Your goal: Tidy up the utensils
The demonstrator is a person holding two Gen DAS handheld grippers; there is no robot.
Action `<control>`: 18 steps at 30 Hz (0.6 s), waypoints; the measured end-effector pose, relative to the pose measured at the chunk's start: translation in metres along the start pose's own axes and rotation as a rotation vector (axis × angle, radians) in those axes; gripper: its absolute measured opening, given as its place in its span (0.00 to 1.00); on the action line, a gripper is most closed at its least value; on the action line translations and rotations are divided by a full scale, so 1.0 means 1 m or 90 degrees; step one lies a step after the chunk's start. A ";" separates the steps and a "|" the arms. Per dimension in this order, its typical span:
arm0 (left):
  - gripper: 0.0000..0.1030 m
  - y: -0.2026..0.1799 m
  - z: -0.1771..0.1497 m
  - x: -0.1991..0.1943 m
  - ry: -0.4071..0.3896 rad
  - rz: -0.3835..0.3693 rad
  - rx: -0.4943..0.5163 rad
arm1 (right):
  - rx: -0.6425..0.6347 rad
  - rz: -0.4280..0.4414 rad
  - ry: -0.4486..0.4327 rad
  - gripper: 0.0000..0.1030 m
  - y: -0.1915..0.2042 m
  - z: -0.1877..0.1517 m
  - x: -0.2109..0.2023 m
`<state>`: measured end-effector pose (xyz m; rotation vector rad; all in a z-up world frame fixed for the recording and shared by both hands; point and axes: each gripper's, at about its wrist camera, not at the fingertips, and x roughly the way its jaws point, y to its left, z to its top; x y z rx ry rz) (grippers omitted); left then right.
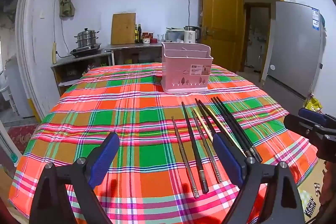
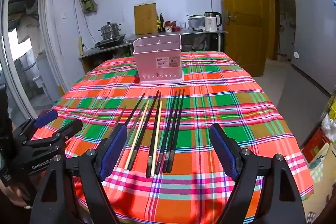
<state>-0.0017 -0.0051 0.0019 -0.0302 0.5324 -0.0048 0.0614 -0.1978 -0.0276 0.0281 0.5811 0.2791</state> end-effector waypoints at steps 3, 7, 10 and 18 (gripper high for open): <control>0.88 0.000 0.001 0.000 -0.001 0.000 -0.001 | 0.000 0.001 -0.002 0.78 0.000 0.000 0.000; 0.88 0.000 0.001 -0.001 -0.002 -0.001 -0.001 | 0.002 0.001 -0.003 0.78 0.000 0.000 -0.001; 0.88 0.000 0.001 0.000 -0.003 -0.002 -0.001 | 0.001 0.000 -0.004 0.78 0.000 0.000 -0.002; 0.88 -0.001 0.001 -0.002 -0.007 -0.003 0.001 | -0.003 0.000 -0.007 0.78 0.002 0.002 -0.002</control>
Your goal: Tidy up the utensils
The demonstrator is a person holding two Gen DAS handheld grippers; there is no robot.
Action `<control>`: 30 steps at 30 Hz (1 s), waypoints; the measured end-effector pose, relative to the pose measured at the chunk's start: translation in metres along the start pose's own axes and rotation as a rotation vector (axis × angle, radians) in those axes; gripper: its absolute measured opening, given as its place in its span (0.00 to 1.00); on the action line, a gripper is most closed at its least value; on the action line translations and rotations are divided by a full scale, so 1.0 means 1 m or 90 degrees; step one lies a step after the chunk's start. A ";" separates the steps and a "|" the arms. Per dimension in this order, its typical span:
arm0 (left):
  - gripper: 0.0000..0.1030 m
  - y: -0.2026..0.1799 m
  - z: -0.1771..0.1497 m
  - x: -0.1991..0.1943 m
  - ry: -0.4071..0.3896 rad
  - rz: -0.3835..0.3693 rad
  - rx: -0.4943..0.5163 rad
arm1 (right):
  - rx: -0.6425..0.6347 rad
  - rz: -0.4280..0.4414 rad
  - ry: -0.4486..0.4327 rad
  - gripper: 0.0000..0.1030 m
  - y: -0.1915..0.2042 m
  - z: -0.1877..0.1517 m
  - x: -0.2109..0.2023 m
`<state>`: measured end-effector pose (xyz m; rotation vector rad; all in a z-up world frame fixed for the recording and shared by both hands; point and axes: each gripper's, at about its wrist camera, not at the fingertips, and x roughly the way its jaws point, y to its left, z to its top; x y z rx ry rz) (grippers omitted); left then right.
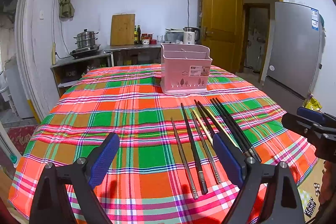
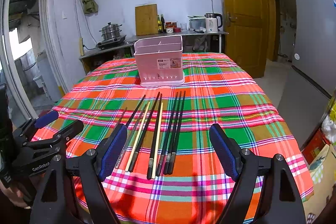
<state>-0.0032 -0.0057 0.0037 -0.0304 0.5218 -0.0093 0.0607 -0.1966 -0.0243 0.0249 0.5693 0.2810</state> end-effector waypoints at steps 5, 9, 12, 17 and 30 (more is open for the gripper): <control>0.88 0.002 0.000 -0.001 0.000 0.002 -0.002 | -0.002 0.001 -0.001 0.78 0.004 0.002 0.001; 0.88 0.002 0.000 -0.001 -0.001 0.002 -0.002 | -0.006 0.002 0.001 0.78 0.007 0.002 0.001; 0.88 0.003 0.000 -0.001 -0.001 0.000 -0.002 | -0.007 0.002 0.000 0.78 0.008 0.002 0.001; 0.88 0.003 0.000 -0.002 -0.003 -0.002 -0.005 | -0.008 0.002 0.000 0.78 0.009 0.002 0.002; 0.88 0.002 0.001 -0.003 -0.005 -0.004 -0.004 | -0.006 0.003 -0.004 0.78 0.011 0.001 0.002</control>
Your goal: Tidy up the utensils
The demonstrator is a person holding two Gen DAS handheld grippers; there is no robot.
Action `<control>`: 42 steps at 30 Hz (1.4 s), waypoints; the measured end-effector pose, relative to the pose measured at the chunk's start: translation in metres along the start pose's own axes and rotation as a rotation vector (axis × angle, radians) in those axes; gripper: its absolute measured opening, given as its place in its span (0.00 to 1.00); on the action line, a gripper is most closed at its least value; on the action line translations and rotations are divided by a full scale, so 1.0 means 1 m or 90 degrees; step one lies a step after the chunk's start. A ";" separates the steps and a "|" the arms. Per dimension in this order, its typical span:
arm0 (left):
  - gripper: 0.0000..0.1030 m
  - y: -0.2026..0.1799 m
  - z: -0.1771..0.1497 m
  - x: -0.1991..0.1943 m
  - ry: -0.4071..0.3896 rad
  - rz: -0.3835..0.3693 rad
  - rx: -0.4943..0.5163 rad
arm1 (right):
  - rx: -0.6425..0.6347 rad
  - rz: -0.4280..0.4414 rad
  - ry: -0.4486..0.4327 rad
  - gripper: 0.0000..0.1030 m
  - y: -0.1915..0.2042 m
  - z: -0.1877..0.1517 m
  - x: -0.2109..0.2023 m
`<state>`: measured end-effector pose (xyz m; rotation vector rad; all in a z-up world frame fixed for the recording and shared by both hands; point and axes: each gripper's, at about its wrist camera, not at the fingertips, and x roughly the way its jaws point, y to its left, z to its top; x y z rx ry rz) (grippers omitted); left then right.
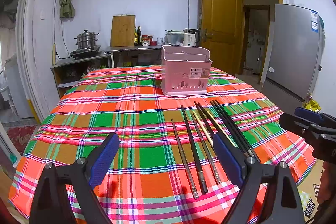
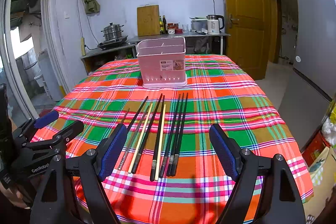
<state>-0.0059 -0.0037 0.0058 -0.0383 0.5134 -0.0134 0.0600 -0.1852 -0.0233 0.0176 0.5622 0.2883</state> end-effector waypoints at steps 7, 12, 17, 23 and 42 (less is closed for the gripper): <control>0.88 -0.001 0.000 -0.002 -0.003 0.000 0.002 | 0.000 0.001 -0.002 0.78 -0.001 0.000 -0.001; 0.88 -0.001 0.001 -0.002 -0.001 -0.002 0.003 | 0.001 0.001 -0.001 0.78 -0.001 0.000 -0.001; 0.88 -0.001 0.001 -0.003 -0.001 -0.003 0.005 | 0.001 0.002 -0.001 0.78 -0.002 0.000 -0.003; 0.88 -0.001 0.000 -0.001 0.001 -0.003 0.007 | 0.003 0.003 0.000 0.78 -0.003 0.000 -0.002; 0.88 0.006 0.001 0.033 0.060 -0.009 0.011 | 0.003 0.018 0.018 0.78 -0.007 0.003 0.013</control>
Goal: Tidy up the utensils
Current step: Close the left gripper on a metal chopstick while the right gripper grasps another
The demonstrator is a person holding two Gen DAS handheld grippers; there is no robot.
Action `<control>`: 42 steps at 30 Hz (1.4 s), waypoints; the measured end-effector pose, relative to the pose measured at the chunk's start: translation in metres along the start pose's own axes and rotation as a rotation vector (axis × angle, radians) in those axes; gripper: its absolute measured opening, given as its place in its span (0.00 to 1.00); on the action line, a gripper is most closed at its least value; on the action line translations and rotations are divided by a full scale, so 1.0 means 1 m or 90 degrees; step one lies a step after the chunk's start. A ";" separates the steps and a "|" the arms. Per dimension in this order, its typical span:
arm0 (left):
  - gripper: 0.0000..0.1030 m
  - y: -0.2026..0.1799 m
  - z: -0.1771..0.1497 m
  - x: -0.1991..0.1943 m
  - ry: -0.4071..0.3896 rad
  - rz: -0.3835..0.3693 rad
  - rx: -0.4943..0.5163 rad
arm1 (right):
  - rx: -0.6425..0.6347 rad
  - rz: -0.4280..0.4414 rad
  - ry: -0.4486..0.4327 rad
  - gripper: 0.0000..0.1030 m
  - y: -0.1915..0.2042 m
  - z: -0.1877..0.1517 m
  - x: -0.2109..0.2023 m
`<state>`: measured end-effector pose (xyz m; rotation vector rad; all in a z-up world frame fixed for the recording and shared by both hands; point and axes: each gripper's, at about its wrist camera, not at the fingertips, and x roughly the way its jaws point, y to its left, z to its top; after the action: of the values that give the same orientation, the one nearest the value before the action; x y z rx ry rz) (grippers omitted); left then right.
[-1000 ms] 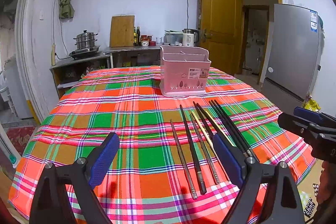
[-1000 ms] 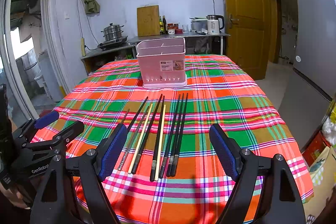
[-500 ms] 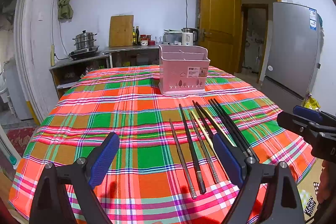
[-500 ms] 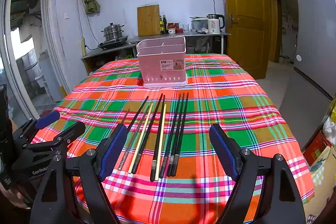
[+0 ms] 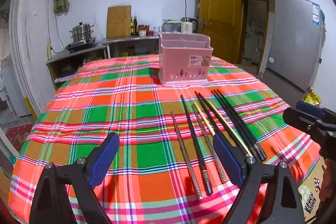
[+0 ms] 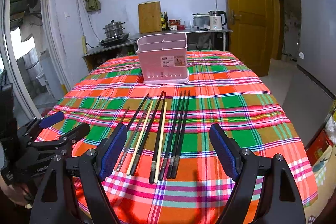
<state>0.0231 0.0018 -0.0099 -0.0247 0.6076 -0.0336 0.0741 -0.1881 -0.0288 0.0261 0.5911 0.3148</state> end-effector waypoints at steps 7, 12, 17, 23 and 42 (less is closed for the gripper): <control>0.73 0.018 0.010 0.047 0.066 0.004 -0.019 | 0.000 0.016 0.024 0.75 -0.004 0.007 0.023; 0.63 0.022 0.018 0.077 0.124 -0.027 -0.029 | -0.001 0.037 0.066 0.56 -0.002 0.012 0.052; 0.45 0.021 0.024 0.104 0.179 -0.055 -0.047 | 0.013 0.070 0.098 0.40 0.002 0.021 0.079; 0.30 0.018 0.027 0.126 0.215 -0.068 -0.056 | 0.015 0.078 0.103 0.38 0.004 0.031 0.098; 0.06 0.019 0.034 0.135 0.237 -0.075 -0.045 | 0.019 0.086 0.122 0.38 0.007 0.033 0.113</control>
<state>0.1537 0.0159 -0.0596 -0.1244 0.9784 -0.1328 0.1793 -0.1457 -0.0624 0.0652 0.7866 0.4430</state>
